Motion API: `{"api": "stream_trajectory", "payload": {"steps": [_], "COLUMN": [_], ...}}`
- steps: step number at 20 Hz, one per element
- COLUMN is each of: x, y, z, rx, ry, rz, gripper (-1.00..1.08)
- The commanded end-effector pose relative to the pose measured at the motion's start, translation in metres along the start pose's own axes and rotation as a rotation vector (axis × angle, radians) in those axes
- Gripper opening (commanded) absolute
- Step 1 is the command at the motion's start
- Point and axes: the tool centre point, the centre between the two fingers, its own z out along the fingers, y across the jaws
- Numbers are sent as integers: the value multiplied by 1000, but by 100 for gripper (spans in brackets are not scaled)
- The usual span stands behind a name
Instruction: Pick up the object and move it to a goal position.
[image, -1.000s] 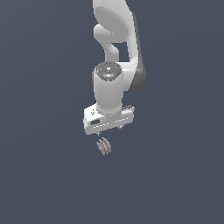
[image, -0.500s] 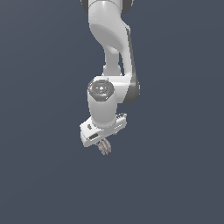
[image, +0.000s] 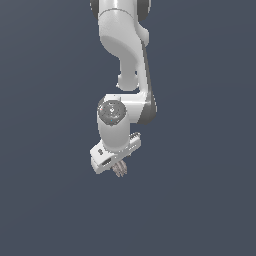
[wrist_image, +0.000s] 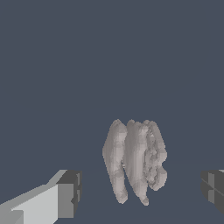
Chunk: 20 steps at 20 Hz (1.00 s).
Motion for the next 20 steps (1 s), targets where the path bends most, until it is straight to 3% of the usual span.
{"api": "stream_trajectory", "payload": {"steps": [1,20], "x": [0,0], "y": [1,0], "z": [1,51], "rx": [1,1], "ry": [0,0], "rz": [-7,-7], "gripper": [100,100]}}
